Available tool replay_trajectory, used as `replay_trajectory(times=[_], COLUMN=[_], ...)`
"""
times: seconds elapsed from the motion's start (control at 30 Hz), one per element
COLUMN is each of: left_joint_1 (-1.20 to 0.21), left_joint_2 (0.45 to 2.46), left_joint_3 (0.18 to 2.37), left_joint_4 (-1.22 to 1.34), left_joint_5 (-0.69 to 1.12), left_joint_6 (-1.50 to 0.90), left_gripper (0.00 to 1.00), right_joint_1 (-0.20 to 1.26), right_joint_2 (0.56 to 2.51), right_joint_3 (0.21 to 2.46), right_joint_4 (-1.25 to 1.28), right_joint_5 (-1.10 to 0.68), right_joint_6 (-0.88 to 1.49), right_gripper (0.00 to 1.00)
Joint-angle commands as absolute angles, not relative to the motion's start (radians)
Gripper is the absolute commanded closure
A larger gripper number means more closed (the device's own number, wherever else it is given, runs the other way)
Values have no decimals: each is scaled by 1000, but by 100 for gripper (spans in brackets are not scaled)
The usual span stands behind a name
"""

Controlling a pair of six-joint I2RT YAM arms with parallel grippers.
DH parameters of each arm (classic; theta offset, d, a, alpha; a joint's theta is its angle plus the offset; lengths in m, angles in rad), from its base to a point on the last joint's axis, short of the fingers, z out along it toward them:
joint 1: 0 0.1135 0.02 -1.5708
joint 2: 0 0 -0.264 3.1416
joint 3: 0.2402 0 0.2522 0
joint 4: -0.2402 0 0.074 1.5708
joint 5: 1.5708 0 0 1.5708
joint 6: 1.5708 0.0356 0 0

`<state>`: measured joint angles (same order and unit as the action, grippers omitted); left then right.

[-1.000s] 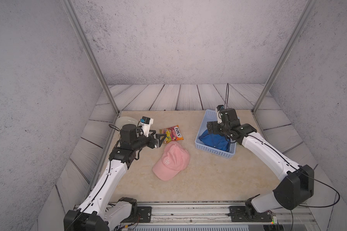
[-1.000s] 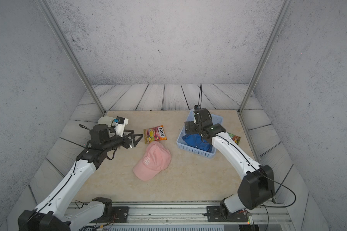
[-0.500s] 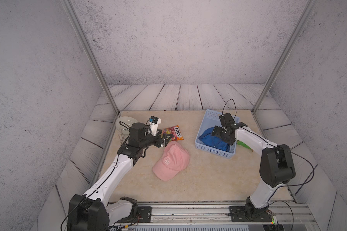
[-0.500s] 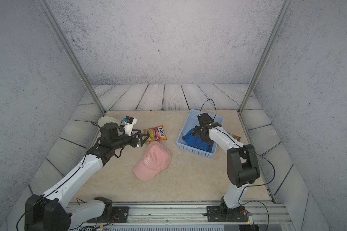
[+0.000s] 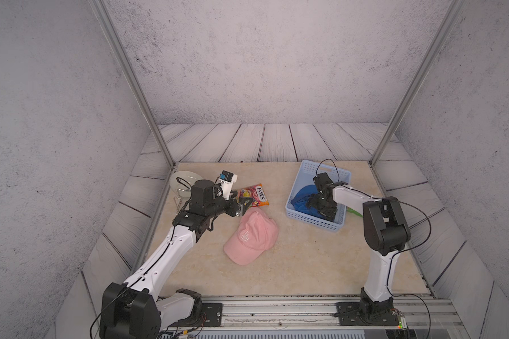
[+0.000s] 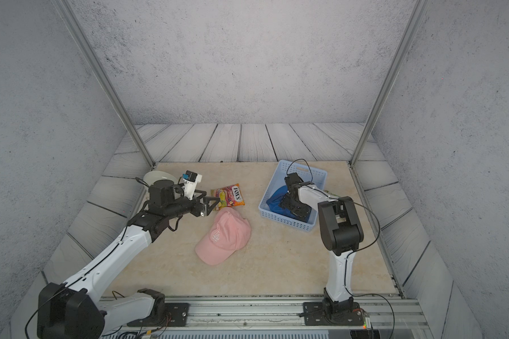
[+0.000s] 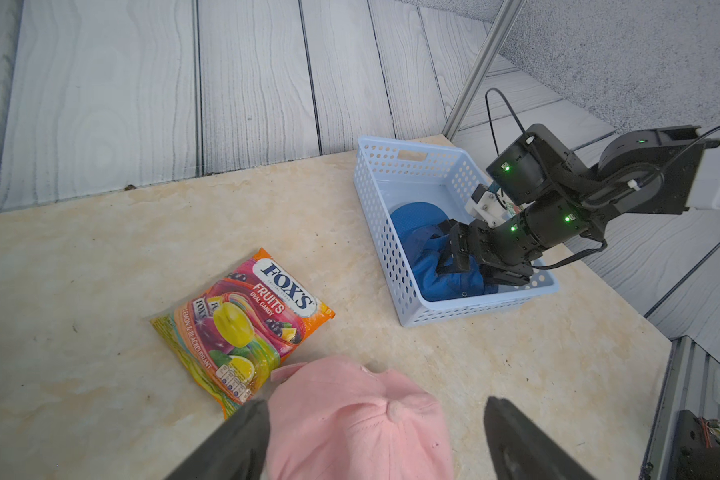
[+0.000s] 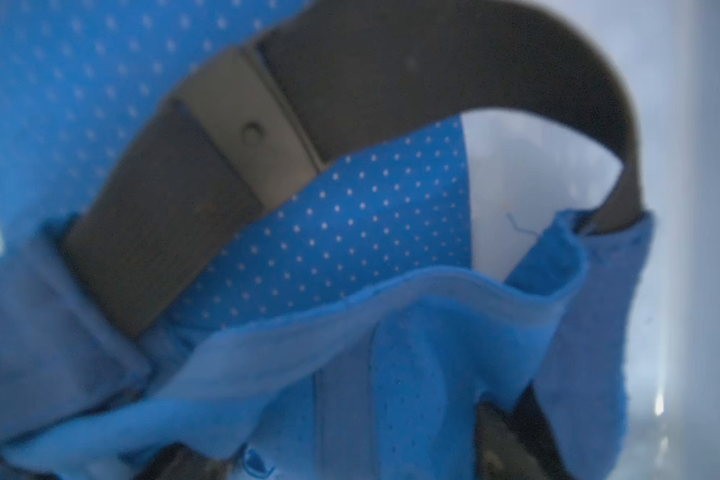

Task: Turn the baseball cap inside out
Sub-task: Pick up the baseball cap from the basket.

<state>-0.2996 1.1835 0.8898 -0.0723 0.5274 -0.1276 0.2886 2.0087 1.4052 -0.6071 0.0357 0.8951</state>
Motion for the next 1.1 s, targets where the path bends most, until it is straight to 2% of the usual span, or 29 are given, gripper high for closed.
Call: replay_trajectory(times=[0.0, 0.17, 0.2, 0.47, 0.87, 1.07], left_joint_1=[-308, -310, -310, -311, -327, -389], left_joint_2=[1193, 1194, 1193, 1193, 1307, 1444], left_joint_3=[923, 929, 930, 942, 1014, 1145], left_joint_4=[-73, -73, -74, -36, 97, 124], left_joint_5=[521, 519, 517, 507, 662, 744], left_joint_6=[-124, -138, -140, -162, -279, -378], left_gripper=[13, 13, 13, 13, 11, 1], right_joint_1=[285, 276, 272, 239, 224, 225], right_joint_2=[2104, 2136, 2129, 1888, 1693, 1550], right_joint_3=[1452, 1494, 1487, 1251, 1163, 1081], right_joint_4=[-552, -517, -504, -151, -88, -53], right_joint_5=[71, 75, 68, -57, -201, -355], right_joint_6=[803, 682, 668, 487, 348, 279], right_gripper=[31, 95, 100, 100, 100, 100])
